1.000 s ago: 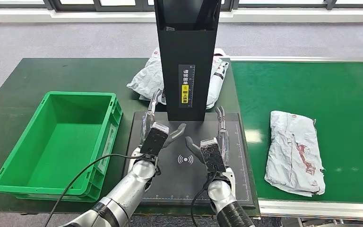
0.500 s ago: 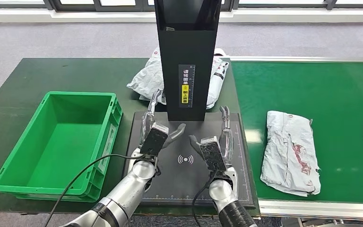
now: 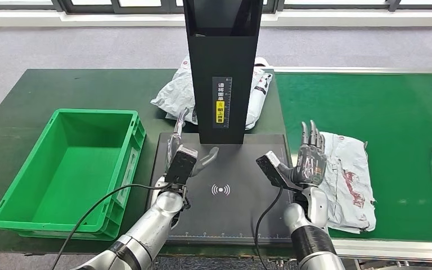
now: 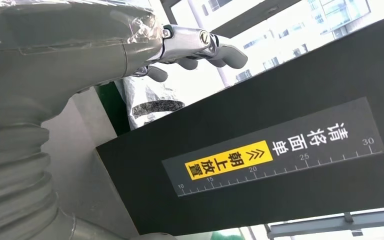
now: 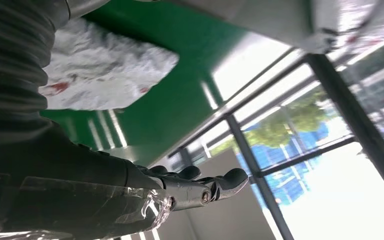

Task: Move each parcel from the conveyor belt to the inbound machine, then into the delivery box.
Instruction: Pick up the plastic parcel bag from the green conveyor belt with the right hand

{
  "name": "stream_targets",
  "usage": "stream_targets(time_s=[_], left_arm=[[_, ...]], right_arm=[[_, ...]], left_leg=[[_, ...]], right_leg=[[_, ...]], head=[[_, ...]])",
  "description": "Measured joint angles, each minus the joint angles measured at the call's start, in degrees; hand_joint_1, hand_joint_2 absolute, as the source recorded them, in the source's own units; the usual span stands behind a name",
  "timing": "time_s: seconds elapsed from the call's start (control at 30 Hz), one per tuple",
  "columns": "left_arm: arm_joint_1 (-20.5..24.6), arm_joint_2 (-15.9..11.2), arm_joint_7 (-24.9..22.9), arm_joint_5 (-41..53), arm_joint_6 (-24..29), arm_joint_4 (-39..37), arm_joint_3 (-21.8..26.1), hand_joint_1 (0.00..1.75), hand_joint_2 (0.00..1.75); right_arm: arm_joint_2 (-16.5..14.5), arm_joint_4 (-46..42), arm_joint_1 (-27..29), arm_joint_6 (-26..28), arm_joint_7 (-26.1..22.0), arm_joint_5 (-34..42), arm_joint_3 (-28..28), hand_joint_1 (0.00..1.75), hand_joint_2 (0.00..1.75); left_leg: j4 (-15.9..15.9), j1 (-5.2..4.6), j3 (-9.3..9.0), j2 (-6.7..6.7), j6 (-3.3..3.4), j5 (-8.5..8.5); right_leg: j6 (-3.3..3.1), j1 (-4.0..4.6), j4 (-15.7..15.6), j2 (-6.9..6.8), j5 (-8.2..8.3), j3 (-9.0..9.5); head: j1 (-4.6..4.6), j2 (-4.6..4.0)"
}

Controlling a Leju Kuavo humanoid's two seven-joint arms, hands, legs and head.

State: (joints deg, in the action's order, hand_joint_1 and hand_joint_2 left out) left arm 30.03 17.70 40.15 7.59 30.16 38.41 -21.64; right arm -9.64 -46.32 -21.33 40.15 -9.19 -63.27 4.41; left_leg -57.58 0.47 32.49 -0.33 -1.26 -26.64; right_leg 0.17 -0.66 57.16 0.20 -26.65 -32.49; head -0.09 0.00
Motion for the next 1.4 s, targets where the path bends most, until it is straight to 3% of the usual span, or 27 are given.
stream_targets(time_s=[0.2, 0.4, 0.6, 0.63, 0.73, 0.77, 0.93, 1.4], left_arm=[[0.10, 0.00, 0.00, 0.29, 0.14, -0.49, 0.13, 0.00, 1.75], [0.14, 0.00, 0.00, 0.32, 0.02, -0.73, 0.13, 0.00, 1.75], [0.33, 0.00, 0.00, 0.31, -0.16, -1.16, 0.13, 0.00, 1.75], [0.35, 0.00, 0.00, 0.30, -0.18, -1.24, 0.13, 0.00, 1.75], [0.39, 0.01, 0.00, 0.26, -0.30, -1.46, 0.12, 0.00, 1.75], [0.45, 0.01, 0.00, 0.26, -0.39, -1.56, 0.11, 0.00, 1.75], [1.15, 0.09, 0.00, 0.26, -0.63, -2.28, 0.12, 0.00, 1.75], [1.45, 0.20, 0.00, 0.26, -0.67, -3.22, 0.13, 0.00, 1.75]], right_arm=[[2.62, 8.28, -3.04, 0.00, 9.42, -7.37, 4.67, 0.00, 1.75], [4.15, 13.00, -4.60, -0.03, 12.06, -8.62, 5.47, 0.00, 1.75], [6.03, 18.37, -5.99, -2.36, 20.12, -11.07, 5.47, 0.00, 1.75], [6.43, 19.15, -6.09, -3.16, 21.77, -11.71, 5.48, 0.17, 1.75], [7.54, 21.18, -6.22, -7.37, 27.05, -13.67, 5.49, 1.47, 1.75], [7.84, 21.75, -6.31, -9.49, 28.74, -14.13, 5.48, 1.75, 1.75], [8.84, 23.89, -7.56, -17.13, 33.33, -14.57, 5.51, 1.75, 1.75], [9.42, 25.74, -8.62, -18.70, 33.63, -13.93, 5.74, 1.75, 1.75]], left_leg=[[0.00, 0.00, 0.00, 0.01, 0.00, 0.00], [0.00, 0.00, 0.00, 0.02, 0.00, 0.00], [0.00, 0.00, 0.00, 0.01, 0.00, 0.00], [0.00, 0.00, 0.00, 0.01, 0.00, 0.00], [0.00, 0.00, 0.00, 0.01, 0.00, 0.00], [0.00, 0.00, 0.00, 0.02, 0.01, 0.00], [0.00, 0.00, -0.12, 0.10, 0.02, -0.02], [-0.01, 0.01, -0.27, 0.10, 0.04, 0.05]], right_leg=[[0.00, 0.01, 0.00, 0.00, 0.00, 0.00], [0.00, 0.02, 0.01, 0.01, 0.00, -0.01], [0.00, 0.00, 0.00, 0.00, 0.00, -0.01], [0.00, 0.00, 0.00, -0.01, 0.00, -0.01], [0.00, -0.01, 0.00, 0.00, 0.00, -0.01], [0.00, -0.01, -0.01, 0.00, 0.00, -0.01], [0.00, 0.03, -0.03, 0.07, 0.00, 0.05], [0.04, 0.02, -0.03, 0.08, 0.10, 0.20]], head=[[0.00, 0.00], [0.00, 0.00], [0.00, -0.01], [0.00, -0.01], [0.01, -0.02], [0.00, -0.02], [0.00, 0.00], [0.00, -0.01]])
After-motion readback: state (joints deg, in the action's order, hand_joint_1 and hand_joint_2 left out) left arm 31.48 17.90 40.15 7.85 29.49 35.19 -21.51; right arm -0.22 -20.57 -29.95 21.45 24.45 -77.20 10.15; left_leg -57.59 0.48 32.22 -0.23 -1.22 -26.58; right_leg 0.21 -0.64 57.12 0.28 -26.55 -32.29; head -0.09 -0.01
